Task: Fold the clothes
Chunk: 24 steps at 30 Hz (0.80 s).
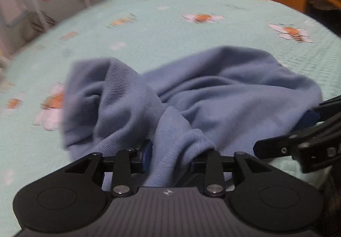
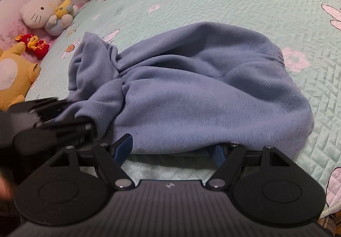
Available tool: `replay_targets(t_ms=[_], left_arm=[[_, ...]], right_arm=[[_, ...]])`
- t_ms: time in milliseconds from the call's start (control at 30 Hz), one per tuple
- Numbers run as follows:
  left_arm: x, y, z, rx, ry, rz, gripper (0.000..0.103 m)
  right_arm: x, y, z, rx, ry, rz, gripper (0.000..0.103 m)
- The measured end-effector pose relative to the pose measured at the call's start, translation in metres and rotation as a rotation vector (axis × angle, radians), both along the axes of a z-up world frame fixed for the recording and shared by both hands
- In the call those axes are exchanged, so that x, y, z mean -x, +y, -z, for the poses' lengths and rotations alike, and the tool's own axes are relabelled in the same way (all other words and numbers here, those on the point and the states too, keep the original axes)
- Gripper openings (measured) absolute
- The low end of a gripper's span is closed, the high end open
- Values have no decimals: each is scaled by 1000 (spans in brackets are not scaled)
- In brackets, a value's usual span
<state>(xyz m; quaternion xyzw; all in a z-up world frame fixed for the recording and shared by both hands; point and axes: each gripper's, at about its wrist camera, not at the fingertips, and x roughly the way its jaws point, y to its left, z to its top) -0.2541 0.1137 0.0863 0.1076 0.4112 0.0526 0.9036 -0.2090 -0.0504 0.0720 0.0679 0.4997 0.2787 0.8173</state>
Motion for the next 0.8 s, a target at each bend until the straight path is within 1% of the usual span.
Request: replay_targets(t_ms=[33, 67, 100, 133, 200, 233, 267, 333, 367, 400, 467, 533, 633, 700, 800], left_arm=[[4, 1, -6, -11, -5, -32, 61], [10, 1, -13, -3, -4, -62, 72], [13, 0, -20, -1, 0, -78, 68], [13, -1, -27, -3, 8, -85, 69], [17, -3, -38, -40, 34, -118, 73], [20, -3, -44, -52, 42, -138, 73], [23, -3, -49, -57, 45, -157, 76], [33, -3, -57, -64, 24, -199, 86], [39, -3, -58, -76, 6, -218, 99], [42, -2, -56, -93, 8, -237, 103], [44, 3, -49, -125, 39, -274, 103], [48, 8, -47, -116, 55, -288, 101], [57, 11, -54, -86, 39, -298, 101], [65, 11, -63, -62, 15, -288, 102], [67, 10, -65, -62, -6, -278, 102]], right_arm=[[0, 3, -1, 15, -6, -10, 76], [0, 5, -1, 27, -12, -18, 76], [0, 6, -3, 36, -19, -23, 76], [1, 6, -4, 44, -26, -29, 77], [2, 7, -9, 54, -42, -38, 77], [2, 7, -12, 58, -50, -43, 77], [3, 7, -15, 62, -60, -46, 77], [6, 5, -21, 65, -85, -44, 77], [6, 4, -22, 68, -93, -41, 77], [6, 5, -23, 78, -98, -41, 77], [6, 8, -23, 108, -110, -44, 77], [8, 11, -25, 134, -126, -49, 77], [16, 14, -32, 155, -165, -56, 77], [18, 16, -37, 165, -188, -58, 77], [22, 18, -45, 176, -236, -58, 78]])
